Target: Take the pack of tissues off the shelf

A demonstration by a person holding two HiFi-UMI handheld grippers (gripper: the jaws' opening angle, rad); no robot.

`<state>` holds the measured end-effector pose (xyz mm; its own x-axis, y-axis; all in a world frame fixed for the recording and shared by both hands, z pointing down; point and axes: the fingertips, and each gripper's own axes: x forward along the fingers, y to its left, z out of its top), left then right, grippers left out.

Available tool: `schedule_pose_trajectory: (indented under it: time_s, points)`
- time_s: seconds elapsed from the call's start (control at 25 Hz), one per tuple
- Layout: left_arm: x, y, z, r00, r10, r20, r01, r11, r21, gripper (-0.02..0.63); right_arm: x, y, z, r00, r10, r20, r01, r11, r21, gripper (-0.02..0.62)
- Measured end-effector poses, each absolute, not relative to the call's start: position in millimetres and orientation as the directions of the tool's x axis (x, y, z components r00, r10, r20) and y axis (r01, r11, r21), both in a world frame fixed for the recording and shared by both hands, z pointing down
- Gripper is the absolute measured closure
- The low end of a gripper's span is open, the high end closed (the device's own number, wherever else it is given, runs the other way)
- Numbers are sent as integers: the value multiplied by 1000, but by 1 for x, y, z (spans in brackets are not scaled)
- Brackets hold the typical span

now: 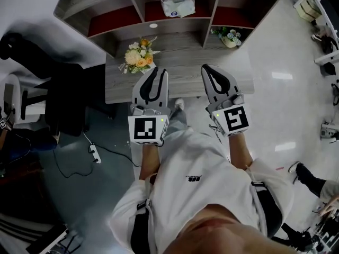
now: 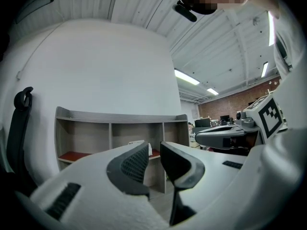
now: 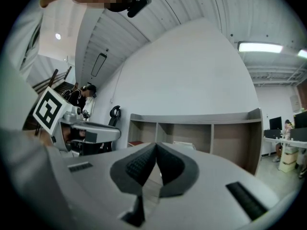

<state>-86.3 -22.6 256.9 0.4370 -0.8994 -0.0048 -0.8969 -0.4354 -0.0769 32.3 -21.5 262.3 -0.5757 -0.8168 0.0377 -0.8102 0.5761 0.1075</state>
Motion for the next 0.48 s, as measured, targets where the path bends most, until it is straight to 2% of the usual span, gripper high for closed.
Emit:
schedule_pose_trajectory:
  time_s: [0.12, 0.32, 0.48]
  points:
    - [-88, -40, 259, 444, -896, 2, -893, -443, -76, 517, 29, -37, 266, -570, -820, 57, -813, 573, 101, 571]
    - [-91, -70, 260, 457, -889, 11, -887, -457, -70, 517, 20, -66, 253, -572, -821, -11, -818, 568, 89, 571]
    - [-93, -94, 265, 470, -882, 28, -880, -471, -65, 517, 20, -87, 263, -551, -834, 44, -829, 552, 92, 571]
